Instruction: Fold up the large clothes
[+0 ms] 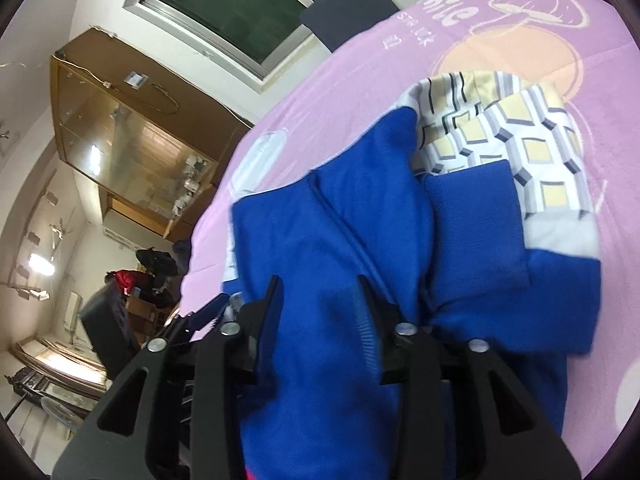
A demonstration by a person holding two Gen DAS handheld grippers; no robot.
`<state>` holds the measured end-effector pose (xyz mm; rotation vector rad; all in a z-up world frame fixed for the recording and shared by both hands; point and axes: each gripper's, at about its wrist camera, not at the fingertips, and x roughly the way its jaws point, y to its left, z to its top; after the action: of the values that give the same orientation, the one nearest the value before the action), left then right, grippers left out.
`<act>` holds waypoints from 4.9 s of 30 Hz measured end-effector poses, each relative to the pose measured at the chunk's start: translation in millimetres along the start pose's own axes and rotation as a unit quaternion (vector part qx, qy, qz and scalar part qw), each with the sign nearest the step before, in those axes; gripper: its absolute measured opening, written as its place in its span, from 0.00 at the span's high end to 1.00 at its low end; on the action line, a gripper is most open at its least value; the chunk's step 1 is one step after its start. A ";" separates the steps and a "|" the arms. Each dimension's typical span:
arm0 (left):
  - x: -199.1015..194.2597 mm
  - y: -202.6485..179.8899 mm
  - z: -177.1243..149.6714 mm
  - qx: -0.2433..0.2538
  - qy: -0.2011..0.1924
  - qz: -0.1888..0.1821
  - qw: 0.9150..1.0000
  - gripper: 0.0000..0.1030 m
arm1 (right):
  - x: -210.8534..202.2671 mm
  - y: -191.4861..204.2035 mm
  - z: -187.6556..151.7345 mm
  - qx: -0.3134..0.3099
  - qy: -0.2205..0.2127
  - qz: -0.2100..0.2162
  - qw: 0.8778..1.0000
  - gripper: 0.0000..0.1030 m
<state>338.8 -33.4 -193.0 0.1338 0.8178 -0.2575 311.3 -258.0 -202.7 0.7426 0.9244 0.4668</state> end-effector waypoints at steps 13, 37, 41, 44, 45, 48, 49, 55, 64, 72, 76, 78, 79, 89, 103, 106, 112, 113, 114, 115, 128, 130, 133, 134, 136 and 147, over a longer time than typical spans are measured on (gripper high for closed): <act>-29.5 6.8 -51.8 -0.020 0.062 -0.020 0.998 0.11 | -37.0 9.9 -73.8 -0.011 0.051 -0.017 0.999 0.52; -94.6 85.0 -63.6 -0.107 0.027 -0.022 0.994 0.11 | -146.8 -56.9 -97.5 0.056 -0.030 -0.065 0.996 0.46; -68.4 86.0 -60.9 -0.112 0.054 -0.043 0.991 0.11 | -129.0 -58.6 -84.2 0.054 -0.020 -0.069 0.996 0.46; -47.8 90.4 -57.3 -0.125 0.075 -0.064 0.987 0.11 | -112.6 -62.2 -72.6 0.056 -0.008 -0.072 0.996 0.45; -43.1 92.0 -55.4 -0.129 0.078 -0.072 0.986 0.12 | -109.2 -62.9 -69.7 0.056 -0.006 -0.072 0.996 0.45; -32.6 97.4 -46.5 -0.135 0.073 -0.085 0.984 0.12 | -93.7 -66.7 -57.6 0.061 0.005 -0.065 0.996 0.45; -28.9 99.7 -42.2 -0.139 0.072 -0.089 0.984 0.12 | -90.7 -67.1 -54.7 0.061 0.005 -0.062 0.996 0.45; -12.9 106.6 -23.3 -0.161 0.061 -0.137 0.976 0.12 | -73.1 -72.7 -32.7 0.076 0.006 -0.040 0.996 0.45; -41.7 87.8 -57.3 -0.138 0.063 -0.200 0.968 0.13 | -79.2 -60.7 -67.7 0.058 0.035 -0.016 0.998 0.47; -86.6 56.6 -110.4 -0.106 0.071 -0.226 0.966 0.13 | -106.3 -45.1 -127.2 0.046 0.061 0.002 0.997 0.48; -106.1 42.1 -134.7 -0.093 0.072 -0.238 0.964 0.14 | -121.7 -37.1 -158.5 0.029 0.067 0.003 0.997 0.48; -112.0 37.6 -143.4 -0.090 0.071 -0.241 0.964 0.14 | -129.3 -33.9 -171.1 0.022 0.065 0.000 0.998 0.48; -113.5 35.9 -146.1 -0.089 0.069 -0.239 0.964 0.14 | -133.4 -33.5 -178.3 0.018 0.065 0.001 0.998 0.48; -118.3 25.5 -152.2 -0.065 0.052 -0.198 0.977 0.17 | -131.7 -23.4 -190.9 -0.008 0.060 0.002 0.998 0.49; -118.6 10.9 -157.2 -0.024 0.029 -0.141 0.989 0.17 | -119.2 -21.8 -181.2 -0.002 0.065 0.009 0.998 0.50; -119.0 11.1 -157.8 -0.023 0.028 -0.139 0.990 0.17 | -120.2 -21.3 -181.5 -0.005 0.062 0.008 0.998 0.50; -120.6 8.3 -159.2 -0.020 0.025 -0.126 0.991 0.19 | -120.7 -19.1 -182.9 -0.013 0.056 0.006 0.998 0.48; -120.9 8.4 -159.8 -0.020 0.024 -0.125 0.992 0.20 | -121.4 -19.0 -183.2 -0.014 0.055 0.006 0.998 0.48; -121.4 8.7 -160.4 -0.021 0.024 -0.124 0.992 0.20 | -121.6 -19.0 -183.2 -0.015 0.054 0.006 0.998 0.48; -121.7 9.2 -160.9 -0.022 0.023 -0.125 0.992 0.21 | -121.7 -19.0 -183.2 -0.015 0.053 0.006 0.998 0.48; -126.9 19.5 -163.2 -0.045 0.030 -0.159 0.986 0.36 | -128.3 -22.7 -189.9 -0.012 0.050 -0.011 0.999 0.64; -125.7 21.1 -161.0 -0.052 0.032 -0.168 0.984 0.50 | -127.5 -27.0 -190.3 -0.002 0.052 -0.011 0.999 0.73; -128.6 28.9 -157.2 -0.066 0.035 -0.155 0.985 0.90 | -129.5 -26.6 -193.0 0.002 0.053 -0.011 0.999 0.77; -129.9 34.5 -156.5 -0.078 0.035 -0.164 0.983 0.90 | -131.3 -25.4 -193.8 0.000 0.051 -0.010 0.999 0.78; -133.9 43.5 -156.2 -0.098 0.032 -0.174 0.979 0.90 | -135.4 -23.4 -194.0 -0.001 0.046 0.000 0.999 0.79; -122.0 42.2 -161.0 -0.103 0.057 -0.183 0.976 0.71 | -134.3 -37.3 -192.8 0.032 0.059 0.027 0.997 0.78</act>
<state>157.5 63.4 -211.6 -0.2013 0.9776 -0.5130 78.8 -298.9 -232.2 0.8075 1.0352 0.5353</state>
